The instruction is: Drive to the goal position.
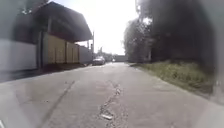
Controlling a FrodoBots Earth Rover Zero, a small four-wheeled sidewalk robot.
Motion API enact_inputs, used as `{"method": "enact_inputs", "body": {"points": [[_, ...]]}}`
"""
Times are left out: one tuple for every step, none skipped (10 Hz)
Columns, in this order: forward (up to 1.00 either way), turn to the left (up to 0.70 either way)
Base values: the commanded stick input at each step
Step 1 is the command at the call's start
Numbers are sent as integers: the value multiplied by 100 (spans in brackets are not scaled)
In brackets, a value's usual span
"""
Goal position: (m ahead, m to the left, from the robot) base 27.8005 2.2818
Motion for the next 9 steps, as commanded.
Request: {"method": "enact_inputs", "body": {"points": [[70, 0], [70, 0], [70, 0], [70, 0], [70, 0], [70, 0], [70, 0], [70, -4], [70, -27]]}}
